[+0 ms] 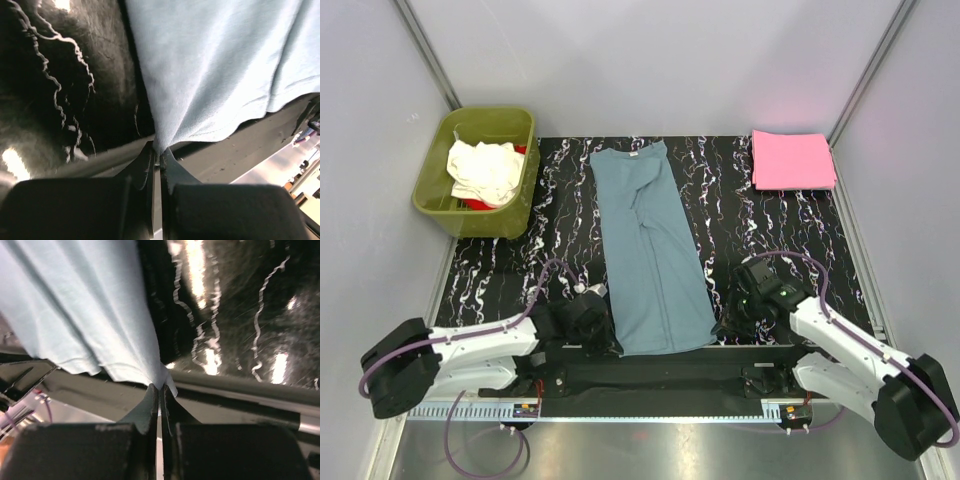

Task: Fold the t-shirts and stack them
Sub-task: Fold the tshirt

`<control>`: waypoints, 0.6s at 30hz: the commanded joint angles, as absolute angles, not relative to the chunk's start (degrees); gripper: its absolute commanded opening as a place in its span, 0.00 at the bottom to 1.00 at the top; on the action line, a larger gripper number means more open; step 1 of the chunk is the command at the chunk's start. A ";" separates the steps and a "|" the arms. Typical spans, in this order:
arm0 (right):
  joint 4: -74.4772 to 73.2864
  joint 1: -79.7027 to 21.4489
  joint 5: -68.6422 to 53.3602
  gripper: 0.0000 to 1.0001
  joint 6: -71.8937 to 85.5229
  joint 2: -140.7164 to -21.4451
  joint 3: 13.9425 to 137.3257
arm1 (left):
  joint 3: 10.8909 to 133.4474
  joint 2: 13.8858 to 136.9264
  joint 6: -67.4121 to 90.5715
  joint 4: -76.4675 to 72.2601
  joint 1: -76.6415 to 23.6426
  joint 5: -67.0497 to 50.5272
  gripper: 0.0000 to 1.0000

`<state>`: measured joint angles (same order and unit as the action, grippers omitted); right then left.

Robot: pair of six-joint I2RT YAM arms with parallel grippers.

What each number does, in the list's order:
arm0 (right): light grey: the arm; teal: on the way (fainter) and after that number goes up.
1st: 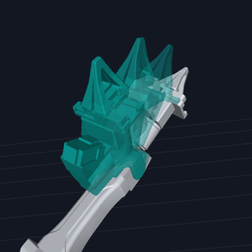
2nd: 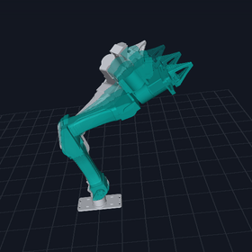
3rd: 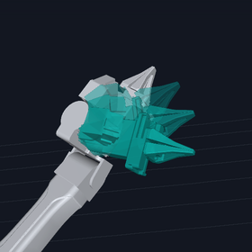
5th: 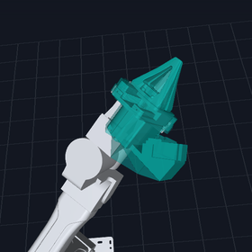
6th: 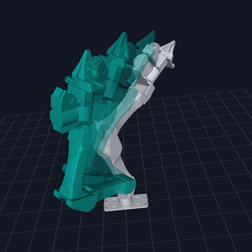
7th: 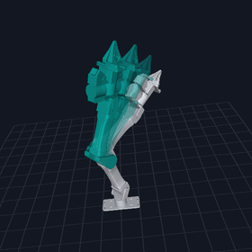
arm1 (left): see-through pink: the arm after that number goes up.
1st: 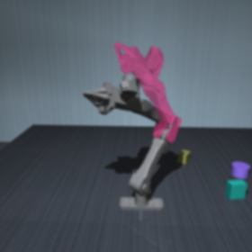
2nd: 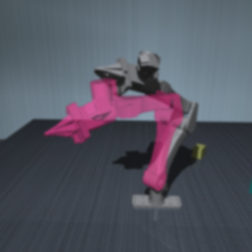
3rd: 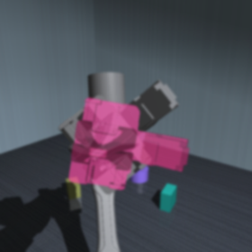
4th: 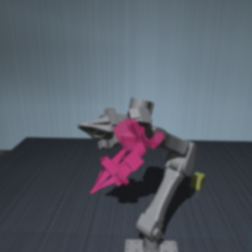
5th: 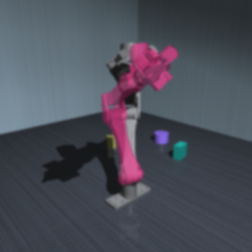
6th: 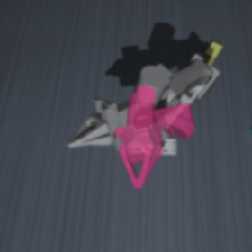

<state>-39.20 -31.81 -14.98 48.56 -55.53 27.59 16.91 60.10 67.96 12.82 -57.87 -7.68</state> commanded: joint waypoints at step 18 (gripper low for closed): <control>-43.16 -37.71 -9.94 0.00 50.89 -52.81 33.30 | 21.17 56.50 66.37 13.18 -56.43 -13.71 0.00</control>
